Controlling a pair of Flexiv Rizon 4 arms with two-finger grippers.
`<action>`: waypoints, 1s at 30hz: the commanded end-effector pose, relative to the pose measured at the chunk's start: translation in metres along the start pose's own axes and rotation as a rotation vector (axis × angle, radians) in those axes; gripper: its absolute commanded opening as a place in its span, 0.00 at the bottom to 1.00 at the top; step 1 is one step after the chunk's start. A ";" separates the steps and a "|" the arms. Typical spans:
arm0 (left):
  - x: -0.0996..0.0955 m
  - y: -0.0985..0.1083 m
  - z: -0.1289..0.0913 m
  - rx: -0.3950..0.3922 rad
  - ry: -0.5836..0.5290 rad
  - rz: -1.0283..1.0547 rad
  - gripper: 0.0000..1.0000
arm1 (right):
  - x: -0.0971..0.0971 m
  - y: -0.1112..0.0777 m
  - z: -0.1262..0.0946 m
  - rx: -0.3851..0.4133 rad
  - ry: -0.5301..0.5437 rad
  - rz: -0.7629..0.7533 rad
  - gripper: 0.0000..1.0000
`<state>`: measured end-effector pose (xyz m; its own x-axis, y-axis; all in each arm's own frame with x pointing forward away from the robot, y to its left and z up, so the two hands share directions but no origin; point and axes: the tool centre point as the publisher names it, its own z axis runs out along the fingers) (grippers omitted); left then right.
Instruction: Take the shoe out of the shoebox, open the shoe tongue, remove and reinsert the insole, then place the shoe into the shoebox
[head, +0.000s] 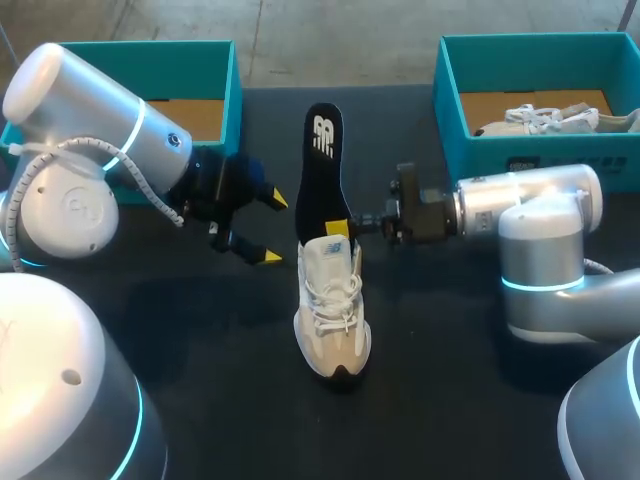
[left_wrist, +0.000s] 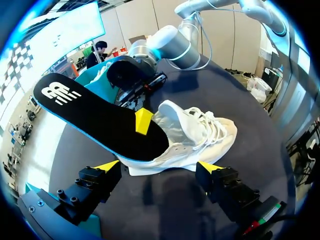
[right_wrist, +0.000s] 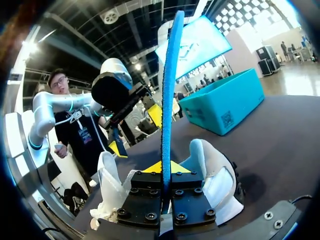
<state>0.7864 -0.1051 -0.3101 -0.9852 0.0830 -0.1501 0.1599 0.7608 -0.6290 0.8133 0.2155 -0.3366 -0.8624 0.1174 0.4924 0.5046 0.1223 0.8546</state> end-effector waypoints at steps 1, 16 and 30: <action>0.001 0.000 -0.001 -0.004 -0.001 0.000 1.00 | 0.004 -0.007 0.000 -0.004 -0.005 0.014 0.00; 0.001 0.000 -0.001 -0.004 -0.001 0.000 1.00 | 0.011 -0.023 0.001 0.016 0.023 0.121 0.00; 0.001 0.000 -0.001 -0.004 -0.001 0.000 1.00 | 0.011 -0.016 0.001 0.027 0.013 0.131 0.27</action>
<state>0.7863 -0.1050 -0.3101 -0.9852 0.0829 -0.1502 0.1599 0.7608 -0.6290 0.7952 0.2135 -0.3451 -0.7911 0.1141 0.6009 0.6115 0.1267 0.7810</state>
